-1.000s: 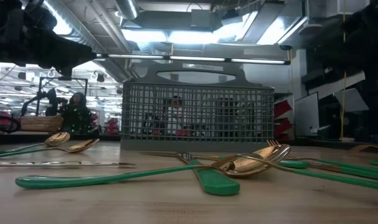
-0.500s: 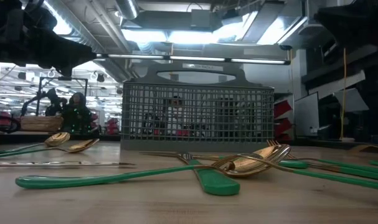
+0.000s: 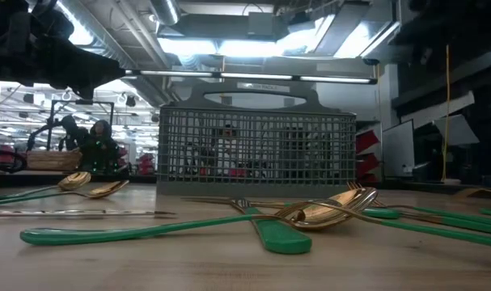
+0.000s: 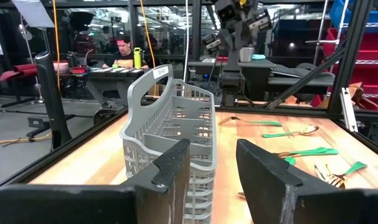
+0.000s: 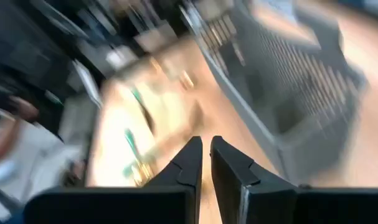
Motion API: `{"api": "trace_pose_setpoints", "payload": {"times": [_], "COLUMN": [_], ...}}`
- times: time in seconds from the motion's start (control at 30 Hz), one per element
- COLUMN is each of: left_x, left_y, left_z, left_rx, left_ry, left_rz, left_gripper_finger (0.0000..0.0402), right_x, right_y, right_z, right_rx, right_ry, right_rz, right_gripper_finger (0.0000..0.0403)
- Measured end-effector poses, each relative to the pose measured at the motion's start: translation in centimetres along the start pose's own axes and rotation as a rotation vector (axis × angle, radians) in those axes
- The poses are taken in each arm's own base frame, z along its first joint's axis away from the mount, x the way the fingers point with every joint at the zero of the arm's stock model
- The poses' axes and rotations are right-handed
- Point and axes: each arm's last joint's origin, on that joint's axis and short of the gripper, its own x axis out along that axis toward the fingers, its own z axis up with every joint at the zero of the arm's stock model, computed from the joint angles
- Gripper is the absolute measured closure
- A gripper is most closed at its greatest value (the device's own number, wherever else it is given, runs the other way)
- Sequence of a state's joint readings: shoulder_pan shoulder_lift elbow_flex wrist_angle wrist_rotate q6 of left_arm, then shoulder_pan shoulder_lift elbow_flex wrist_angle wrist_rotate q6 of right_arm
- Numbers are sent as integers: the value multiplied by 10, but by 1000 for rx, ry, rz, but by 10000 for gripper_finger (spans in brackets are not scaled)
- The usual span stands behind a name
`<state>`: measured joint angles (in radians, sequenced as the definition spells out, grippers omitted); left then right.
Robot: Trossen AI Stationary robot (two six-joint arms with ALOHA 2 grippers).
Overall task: Sort silverware
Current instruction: Put the green fork in the gray silverware basket
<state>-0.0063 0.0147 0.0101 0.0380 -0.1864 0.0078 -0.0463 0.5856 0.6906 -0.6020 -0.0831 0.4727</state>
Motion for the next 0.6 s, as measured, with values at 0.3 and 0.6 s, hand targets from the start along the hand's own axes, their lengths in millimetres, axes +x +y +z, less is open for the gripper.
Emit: {"api": "trace_pose_setpoints", "payload": {"times": [0.3, 0.6], "left_x": [0, 0], "left_y": [0, 0], "left_z": [0, 0], "left_rx": [0, 0], "left_ry": [0, 0], "left_rz": [0, 0], "left_gripper_finger": [278, 278], "right_x": [48, 107], "right_y": [5, -6], "right_z": [19, -2], "right_rx": [203, 350], "right_ry": [488, 835], "right_rz": [-283, -363], "right_gripper_finger": [360, 264]}}
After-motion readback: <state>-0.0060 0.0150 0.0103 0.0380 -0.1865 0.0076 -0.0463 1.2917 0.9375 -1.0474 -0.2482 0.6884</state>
